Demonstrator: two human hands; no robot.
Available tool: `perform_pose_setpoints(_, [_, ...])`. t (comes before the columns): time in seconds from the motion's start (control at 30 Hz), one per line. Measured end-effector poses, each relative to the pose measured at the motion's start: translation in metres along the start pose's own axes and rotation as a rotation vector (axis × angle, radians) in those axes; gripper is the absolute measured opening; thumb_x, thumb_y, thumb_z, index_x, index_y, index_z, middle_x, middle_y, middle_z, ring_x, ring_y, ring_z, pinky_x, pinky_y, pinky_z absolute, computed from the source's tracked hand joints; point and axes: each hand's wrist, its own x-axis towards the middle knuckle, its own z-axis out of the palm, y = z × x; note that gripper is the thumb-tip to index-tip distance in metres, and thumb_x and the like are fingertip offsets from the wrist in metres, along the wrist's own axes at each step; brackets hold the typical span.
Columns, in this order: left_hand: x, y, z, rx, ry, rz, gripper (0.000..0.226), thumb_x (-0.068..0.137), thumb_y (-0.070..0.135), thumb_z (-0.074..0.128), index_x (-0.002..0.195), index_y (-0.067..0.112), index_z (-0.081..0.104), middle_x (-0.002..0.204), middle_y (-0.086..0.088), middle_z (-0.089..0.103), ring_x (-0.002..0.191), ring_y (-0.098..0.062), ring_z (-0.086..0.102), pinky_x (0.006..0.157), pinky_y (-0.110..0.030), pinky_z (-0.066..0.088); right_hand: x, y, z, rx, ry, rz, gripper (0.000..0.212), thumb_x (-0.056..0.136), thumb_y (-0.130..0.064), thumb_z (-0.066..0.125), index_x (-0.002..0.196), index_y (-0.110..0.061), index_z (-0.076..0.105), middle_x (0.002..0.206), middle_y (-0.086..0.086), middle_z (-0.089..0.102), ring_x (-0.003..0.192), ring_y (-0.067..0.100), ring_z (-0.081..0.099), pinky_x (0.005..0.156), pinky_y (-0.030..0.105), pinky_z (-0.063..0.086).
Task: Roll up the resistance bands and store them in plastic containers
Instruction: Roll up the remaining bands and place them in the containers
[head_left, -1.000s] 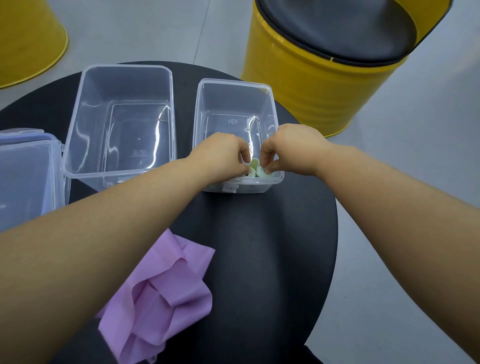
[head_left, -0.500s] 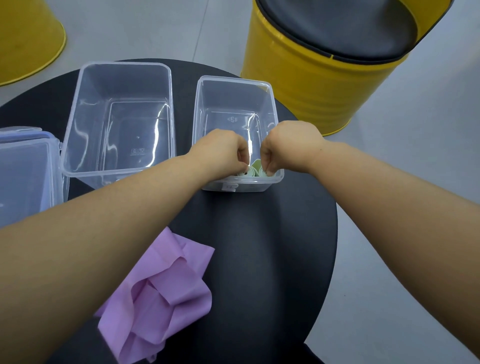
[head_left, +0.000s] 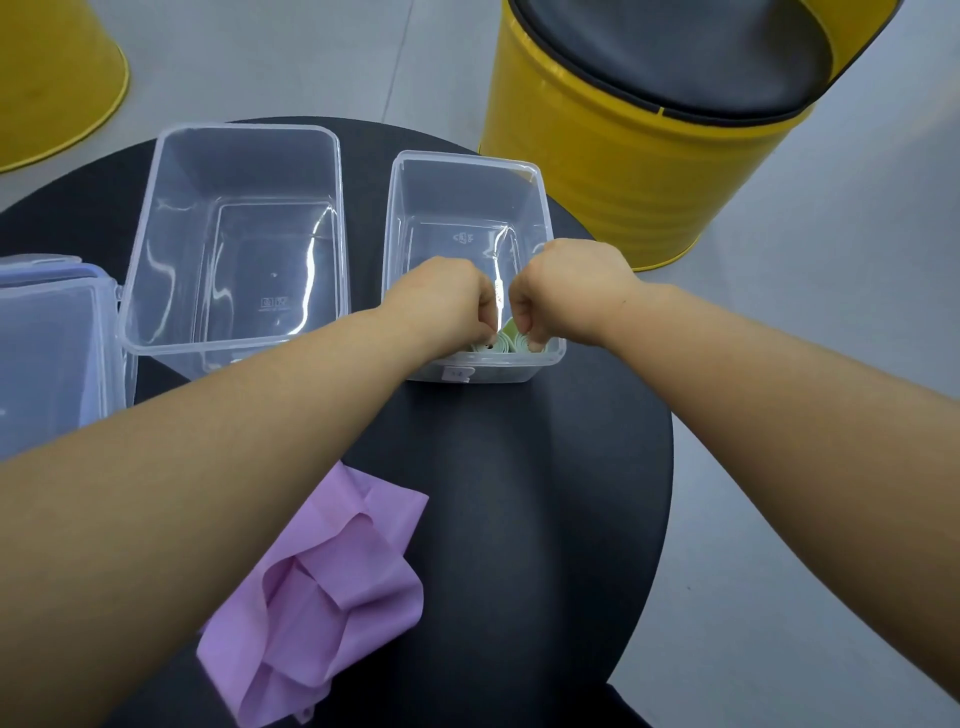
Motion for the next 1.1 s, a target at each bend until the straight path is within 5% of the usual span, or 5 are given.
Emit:
perform_pose_setpoints(0.33, [-0.002,0.000,0.000,0.029,0.024,0.011,0.004,0.082,0.021,0.064,0.081,0.024,0.065,0.078,0.011,0.058,0.083,-0.012,0.053,0.070,-0.027,0.045,-0.006,0.010,0.002,0.064,0.023,-0.054,0.014,0.083,-0.019,0.065,0.080,-0.033,0.060,0.081,-0.012,0.057,0.096,0.015,0.057,0.049,0.021,0.028])
perform_pose_setpoints(1.1, [0.001,-0.003,0.003,0.042,0.080,-0.004,0.004,0.088,0.029,0.057,0.091,0.026,0.059,0.098,0.004,0.064,0.091,-0.016,0.053,0.076,-0.029,0.045,-0.005,0.012,0.003,0.067,0.052,-0.055,0.017,0.086,-0.027,0.064,0.104,-0.029,0.064,0.095,-0.010,0.061,0.098,0.017,0.056,0.057,0.026,0.035])
